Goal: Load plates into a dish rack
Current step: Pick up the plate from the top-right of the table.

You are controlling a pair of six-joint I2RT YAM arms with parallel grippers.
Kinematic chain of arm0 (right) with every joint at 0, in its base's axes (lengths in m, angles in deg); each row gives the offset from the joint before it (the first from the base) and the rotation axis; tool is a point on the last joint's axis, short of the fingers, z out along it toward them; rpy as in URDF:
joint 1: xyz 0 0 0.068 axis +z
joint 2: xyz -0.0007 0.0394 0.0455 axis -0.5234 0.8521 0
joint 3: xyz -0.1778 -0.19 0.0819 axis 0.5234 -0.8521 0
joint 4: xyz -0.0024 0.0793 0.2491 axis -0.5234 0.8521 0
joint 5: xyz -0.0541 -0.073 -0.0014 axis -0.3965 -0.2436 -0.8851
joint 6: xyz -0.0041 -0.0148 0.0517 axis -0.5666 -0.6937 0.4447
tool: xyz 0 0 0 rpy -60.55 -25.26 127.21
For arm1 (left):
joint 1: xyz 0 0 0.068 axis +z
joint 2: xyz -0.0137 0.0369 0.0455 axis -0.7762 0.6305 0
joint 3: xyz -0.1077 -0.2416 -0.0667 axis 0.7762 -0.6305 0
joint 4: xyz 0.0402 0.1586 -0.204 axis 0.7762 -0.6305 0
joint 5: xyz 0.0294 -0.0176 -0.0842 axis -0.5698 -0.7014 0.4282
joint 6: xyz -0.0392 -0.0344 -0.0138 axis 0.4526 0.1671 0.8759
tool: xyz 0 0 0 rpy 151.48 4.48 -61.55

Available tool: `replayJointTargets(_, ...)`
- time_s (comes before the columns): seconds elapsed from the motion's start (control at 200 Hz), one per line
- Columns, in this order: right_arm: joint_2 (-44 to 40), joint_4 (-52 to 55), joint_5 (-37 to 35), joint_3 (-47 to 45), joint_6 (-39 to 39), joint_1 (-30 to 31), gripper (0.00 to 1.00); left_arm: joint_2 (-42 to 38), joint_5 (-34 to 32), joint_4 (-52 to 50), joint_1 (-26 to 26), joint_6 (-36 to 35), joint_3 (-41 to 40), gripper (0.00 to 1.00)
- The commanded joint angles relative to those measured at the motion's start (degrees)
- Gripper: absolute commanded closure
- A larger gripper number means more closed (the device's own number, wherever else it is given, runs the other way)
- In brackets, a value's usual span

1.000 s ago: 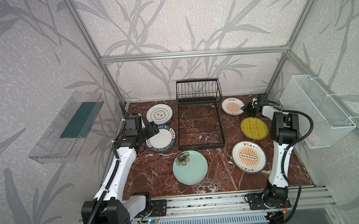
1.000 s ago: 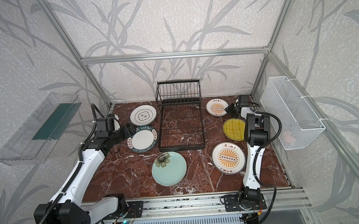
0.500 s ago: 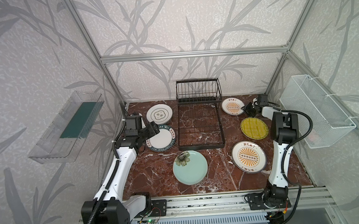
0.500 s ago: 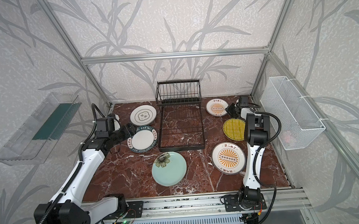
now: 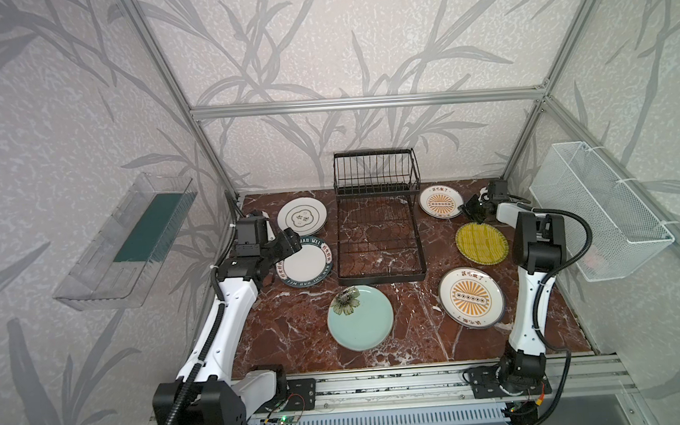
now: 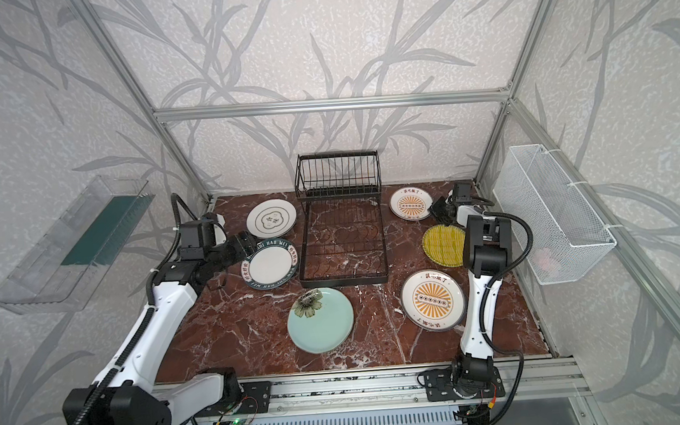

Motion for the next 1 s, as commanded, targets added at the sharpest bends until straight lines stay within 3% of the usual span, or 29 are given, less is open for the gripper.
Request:
replayJointTargets(0.0,2.78,2.67,0.22,-1.46,0.14,0.05,0.88,-0.86,-0.08,-1.82,-0.32,-0.76,1.48,0.19)
replayJointTargets(0.18,2.40,2.18,0.48,-1.63,0.41,0.11,1.00,-0.96,-0.24,-2.09,-0.39,-0.87,1.68,0.19)
replayJointTargets(0.995,-10.80,-8.30,2.48,-10.46,4.67,0.08,1.00,-1.31,1.73,-0.17,-0.53,-0.97,0.56,0.22)
